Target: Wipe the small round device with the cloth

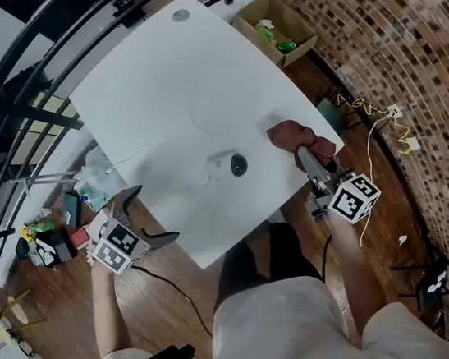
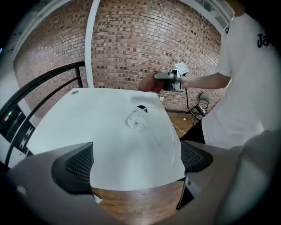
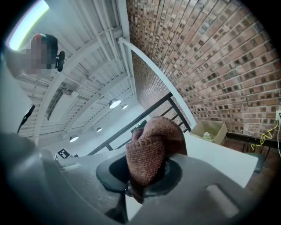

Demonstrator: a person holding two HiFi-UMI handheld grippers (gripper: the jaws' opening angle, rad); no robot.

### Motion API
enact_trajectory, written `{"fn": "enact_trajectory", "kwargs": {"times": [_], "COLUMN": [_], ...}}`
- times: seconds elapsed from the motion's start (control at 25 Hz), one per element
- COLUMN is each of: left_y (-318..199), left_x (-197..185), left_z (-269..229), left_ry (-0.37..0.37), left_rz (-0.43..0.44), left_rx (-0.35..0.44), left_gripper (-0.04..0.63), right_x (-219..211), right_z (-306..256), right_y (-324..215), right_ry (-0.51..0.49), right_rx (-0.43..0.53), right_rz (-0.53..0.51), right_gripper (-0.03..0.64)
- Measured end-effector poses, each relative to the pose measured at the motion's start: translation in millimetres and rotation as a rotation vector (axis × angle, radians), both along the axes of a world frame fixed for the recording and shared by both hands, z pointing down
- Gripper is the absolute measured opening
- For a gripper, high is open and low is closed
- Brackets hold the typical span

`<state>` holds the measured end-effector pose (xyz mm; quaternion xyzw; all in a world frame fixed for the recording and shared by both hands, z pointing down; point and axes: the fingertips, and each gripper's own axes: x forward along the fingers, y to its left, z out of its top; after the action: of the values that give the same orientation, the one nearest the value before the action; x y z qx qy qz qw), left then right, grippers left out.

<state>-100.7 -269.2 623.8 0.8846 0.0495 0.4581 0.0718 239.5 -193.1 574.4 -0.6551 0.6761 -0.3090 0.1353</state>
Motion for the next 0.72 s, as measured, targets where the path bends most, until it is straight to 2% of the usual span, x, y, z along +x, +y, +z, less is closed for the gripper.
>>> {"fn": "enact_trajectory", "kwargs": {"times": [0.2, 0.36, 0.44, 0.56, 0.64, 0.72], "left_y": [-13.1, -21.5, -14.7, 5.4, 16.7, 25.3], "left_x": [30.7, 80.2, 101.1, 124.2, 132.5, 137.9], "left_z": [-49.6, -61.9, -50.1, -17.9, 8.0, 32.7], "left_ry": [0.006, 0.001, -0.042, -0.120, -0.167, -0.199], "left_rz": [0.095, 0.230, 0.313, 0.404, 0.430, 0.420], "left_rx": [-0.005, 0.092, 0.129, 0.124, 0.102, 0.052], "left_gripper": [0.632, 0.631, 0.630, 0.630, 0.630, 0.629], "right_x": [-1.7, -4.0, -7.2, -11.3, -12.4, -11.9], "right_z": [-6.1, -9.5, -9.9, -7.8, -5.5, -2.9], "right_y": [5.7, 13.7, 18.3, 26.2, 32.0, 37.5], "right_ry": [0.008, 0.020, 0.022, 0.023, 0.015, 0.007], "right_rx": [0.011, 0.010, 0.008, -0.001, -0.008, -0.015], "right_rz": [-0.002, -0.001, -0.002, 0.001, 0.009, 0.015], "right_gripper": [0.028, 0.028, 0.028, 0.028, 0.028, 0.028]}}
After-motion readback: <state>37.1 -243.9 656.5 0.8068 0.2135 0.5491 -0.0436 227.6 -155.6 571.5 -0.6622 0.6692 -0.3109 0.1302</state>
